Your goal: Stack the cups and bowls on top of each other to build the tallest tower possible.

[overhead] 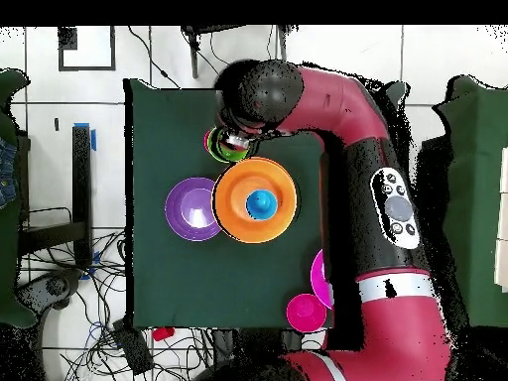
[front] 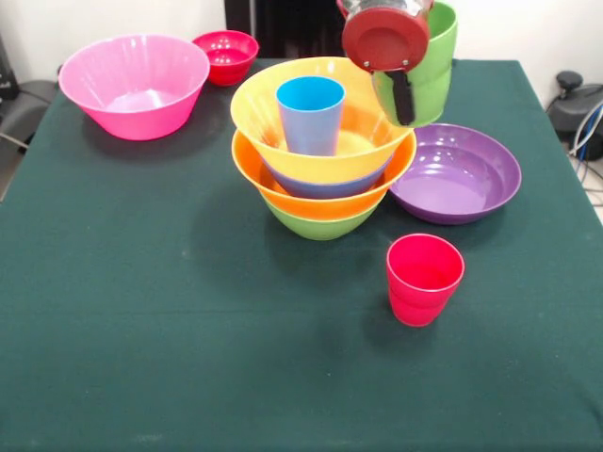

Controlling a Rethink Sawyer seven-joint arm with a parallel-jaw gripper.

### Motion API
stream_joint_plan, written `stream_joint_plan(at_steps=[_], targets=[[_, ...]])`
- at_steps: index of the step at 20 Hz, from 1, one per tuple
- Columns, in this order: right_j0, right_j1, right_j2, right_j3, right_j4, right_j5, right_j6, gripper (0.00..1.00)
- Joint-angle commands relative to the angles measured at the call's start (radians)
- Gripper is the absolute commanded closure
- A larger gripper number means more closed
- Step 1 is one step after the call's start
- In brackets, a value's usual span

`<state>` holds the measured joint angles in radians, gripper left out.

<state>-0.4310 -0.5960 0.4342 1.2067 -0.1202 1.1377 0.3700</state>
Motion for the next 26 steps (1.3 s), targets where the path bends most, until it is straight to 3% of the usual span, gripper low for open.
stream_joint_plan(at_steps=[1,10,17,26], targets=[[0.038,0.013,-0.073,0.115,-0.071,-0.034,0.217,1.0],[0.098,-0.021,-0.145,0.21,-0.064,-0.021,0.28,1.0],[0.115,-0.026,-0.167,0.294,-0.049,-0.104,0.299,1.0],[0.11,0.015,-0.174,0.328,-0.075,-0.193,0.288,1.0]])
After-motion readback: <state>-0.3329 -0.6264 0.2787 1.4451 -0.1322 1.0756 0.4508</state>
